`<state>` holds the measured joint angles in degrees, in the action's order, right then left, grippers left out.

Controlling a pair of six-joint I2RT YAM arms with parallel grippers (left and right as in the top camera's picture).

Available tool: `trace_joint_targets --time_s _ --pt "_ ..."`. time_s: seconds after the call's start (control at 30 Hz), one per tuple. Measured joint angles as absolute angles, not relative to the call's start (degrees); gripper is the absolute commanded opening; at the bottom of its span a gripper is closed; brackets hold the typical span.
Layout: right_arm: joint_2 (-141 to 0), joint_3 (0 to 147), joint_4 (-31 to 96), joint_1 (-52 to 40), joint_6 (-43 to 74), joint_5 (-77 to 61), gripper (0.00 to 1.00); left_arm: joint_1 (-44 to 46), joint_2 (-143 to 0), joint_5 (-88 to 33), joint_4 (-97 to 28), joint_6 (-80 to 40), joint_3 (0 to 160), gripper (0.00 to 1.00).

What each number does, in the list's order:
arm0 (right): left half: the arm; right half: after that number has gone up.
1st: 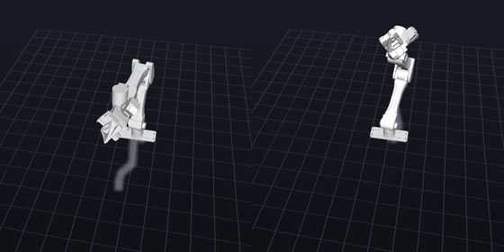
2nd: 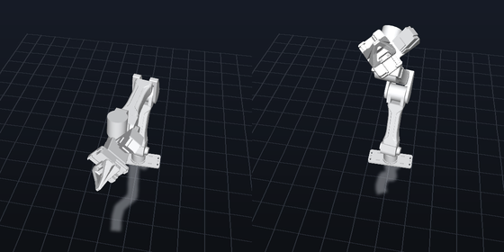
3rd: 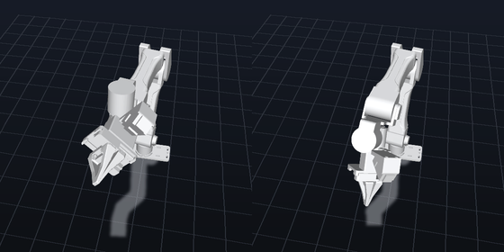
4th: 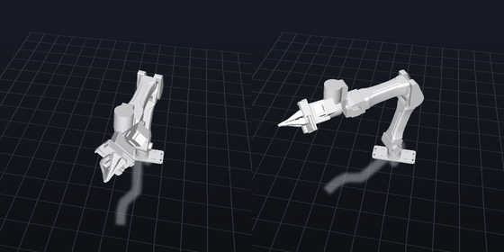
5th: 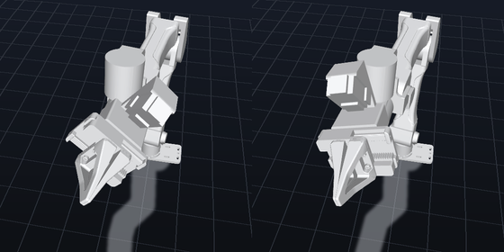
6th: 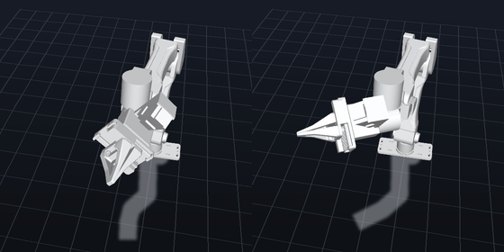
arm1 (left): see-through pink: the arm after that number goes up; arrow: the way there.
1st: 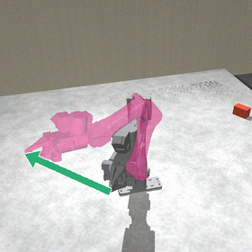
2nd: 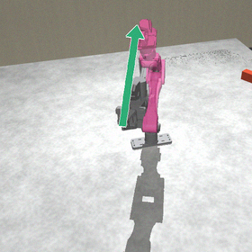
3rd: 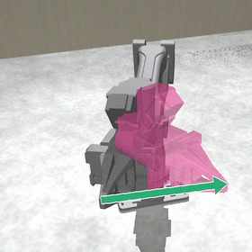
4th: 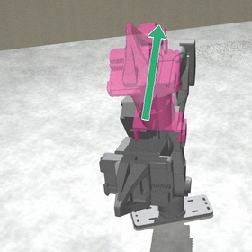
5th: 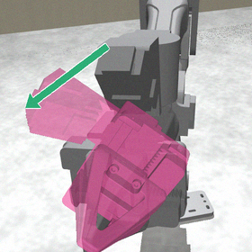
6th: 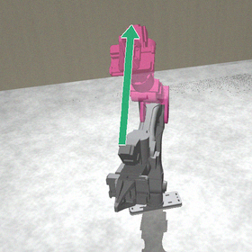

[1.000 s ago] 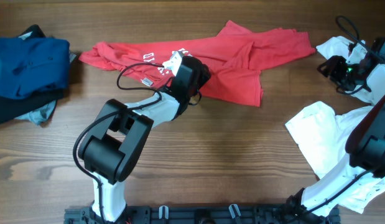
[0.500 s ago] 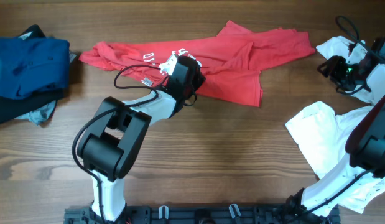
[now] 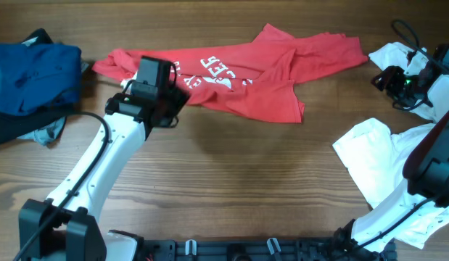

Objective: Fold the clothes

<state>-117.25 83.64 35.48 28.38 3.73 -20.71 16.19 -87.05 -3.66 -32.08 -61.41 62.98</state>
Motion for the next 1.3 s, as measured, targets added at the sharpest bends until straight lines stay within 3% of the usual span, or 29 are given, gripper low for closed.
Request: trace_joint_targets --time_s 0.1,0.2,0.47,0.8,0.83,0.87,1.0,1.3 --pt "-117.25 83.64 35.83 28.38 3.73 -20.67 0.6 19.66 -88.03 -7.25 -21.58 -60.42 63.07 1.0" --pt "-117.23 83.64 36.01 28.38 3.73 -20.67 0.6 22.81 -90.67 -10.46 -20.18 -53.25 63.64 1.0" --pt "-117.23 83.64 37.3 28.38 3.75 -20.71 0.6 24.36 -109.75 -15.59 -37.19 -25.52 88.77 0.99" --pt "-117.23 83.64 37.74 28.38 3.75 -20.69 0.6 32.99 -125.86 -10.04 -33.54 -9.87 94.04 0.98" --pt "-117.23 83.64 37.74 28.38 3.73 -20.69 0.6 32.99 -126.58 -9.45 -33.47 -9.65 94.04 0.86" --pt "-117.23 83.64 37.74 28.38 3.73 -20.69 0.6 32.99 -126.8 -8.71 -33.43 -9.45 94.04 0.58" --pt "-117.23 83.64 37.91 28.38 3.75 -20.69 0.6 32.99 -126.8 -7.25 -33.39 -8.86 94.13 0.04" --pt "-117.23 83.64 37.91 28.38 3.73 -20.69 0.6 32.86 -126.13 -6.9 -37.71 -12.14 94.15 0.04"
